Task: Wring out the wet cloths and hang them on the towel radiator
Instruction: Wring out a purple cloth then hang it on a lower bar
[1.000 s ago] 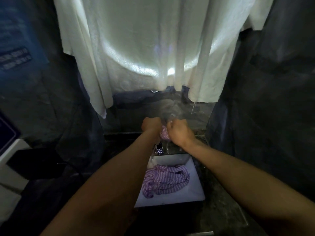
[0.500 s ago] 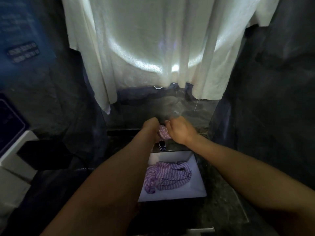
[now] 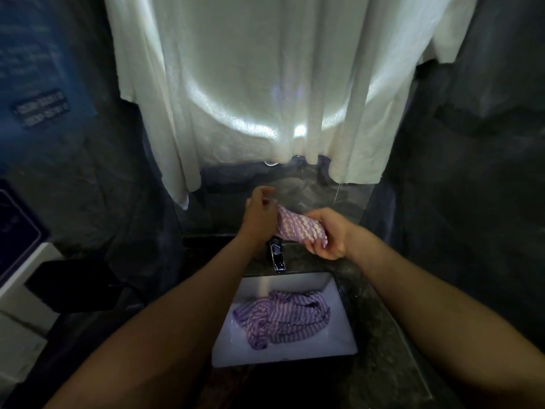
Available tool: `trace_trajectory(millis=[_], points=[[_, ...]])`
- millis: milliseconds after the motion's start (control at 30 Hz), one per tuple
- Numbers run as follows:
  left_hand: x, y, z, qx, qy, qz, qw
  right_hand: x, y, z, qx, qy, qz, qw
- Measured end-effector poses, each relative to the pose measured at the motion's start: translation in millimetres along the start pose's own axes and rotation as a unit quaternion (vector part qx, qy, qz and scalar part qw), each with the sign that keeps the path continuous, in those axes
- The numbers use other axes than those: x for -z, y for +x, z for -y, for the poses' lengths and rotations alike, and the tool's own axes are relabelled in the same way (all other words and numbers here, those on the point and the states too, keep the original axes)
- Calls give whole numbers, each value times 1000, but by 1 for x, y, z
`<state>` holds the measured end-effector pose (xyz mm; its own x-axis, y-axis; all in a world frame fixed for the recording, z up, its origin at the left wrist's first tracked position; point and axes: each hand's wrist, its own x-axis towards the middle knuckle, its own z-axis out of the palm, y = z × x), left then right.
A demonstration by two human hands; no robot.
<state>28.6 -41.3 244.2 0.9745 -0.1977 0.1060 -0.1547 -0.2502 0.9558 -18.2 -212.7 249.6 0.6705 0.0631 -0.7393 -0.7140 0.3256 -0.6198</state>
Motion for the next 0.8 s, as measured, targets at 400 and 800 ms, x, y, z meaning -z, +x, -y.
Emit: trace_trajectory(millis=[400,800], points=[[0,-10,18,-367,462,159,791,-5,-14,11,-40,-70,-75,994],[-6,7,-11,-300,496,108,808,-25,-28,17,201,-223,-220,928]])
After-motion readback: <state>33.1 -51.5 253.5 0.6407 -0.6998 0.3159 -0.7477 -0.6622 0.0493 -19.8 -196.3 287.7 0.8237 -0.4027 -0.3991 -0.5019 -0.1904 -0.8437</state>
